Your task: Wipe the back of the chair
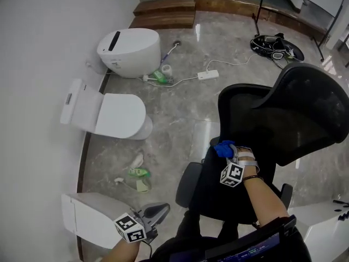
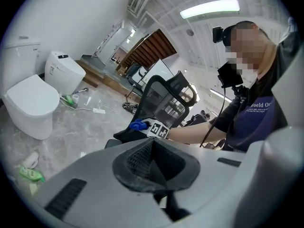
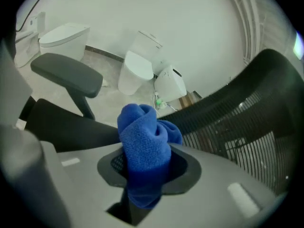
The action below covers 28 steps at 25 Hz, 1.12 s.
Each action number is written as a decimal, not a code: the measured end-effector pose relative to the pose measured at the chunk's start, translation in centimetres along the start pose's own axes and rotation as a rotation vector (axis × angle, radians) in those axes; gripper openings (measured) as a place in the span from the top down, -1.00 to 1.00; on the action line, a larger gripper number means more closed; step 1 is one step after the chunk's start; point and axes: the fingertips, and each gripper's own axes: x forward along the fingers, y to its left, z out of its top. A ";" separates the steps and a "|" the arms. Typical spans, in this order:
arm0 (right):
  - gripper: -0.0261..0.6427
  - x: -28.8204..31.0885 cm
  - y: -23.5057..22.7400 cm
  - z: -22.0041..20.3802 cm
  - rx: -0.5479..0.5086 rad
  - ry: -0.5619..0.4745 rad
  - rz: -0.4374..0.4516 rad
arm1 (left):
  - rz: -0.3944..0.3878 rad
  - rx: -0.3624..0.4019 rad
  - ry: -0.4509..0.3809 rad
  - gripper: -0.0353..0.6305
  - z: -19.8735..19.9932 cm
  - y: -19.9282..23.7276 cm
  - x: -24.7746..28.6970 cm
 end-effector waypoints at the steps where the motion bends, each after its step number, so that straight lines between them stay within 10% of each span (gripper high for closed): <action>1: 0.56 -0.6 -0.3 -1.6 0.000 0.018 -0.002 | 0.000 0.010 0.005 0.88 0.2 0.2 0.6; 17: 0.56 -13.9 -1.1 -34.9 0.152 0.313 -0.061 | -0.116 0.082 0.115 0.88 -0.1 -6.4 22.8; 21: 0.56 -14.1 -1.1 -33.4 0.177 0.274 -0.078 | -0.126 0.090 0.135 0.88 -1.7 -7.2 23.6; 28: 0.56 -6.3 1.3 -14.3 0.081 0.051 -0.027 | -0.097 0.050 0.133 0.88 -3.0 -0.9 17.6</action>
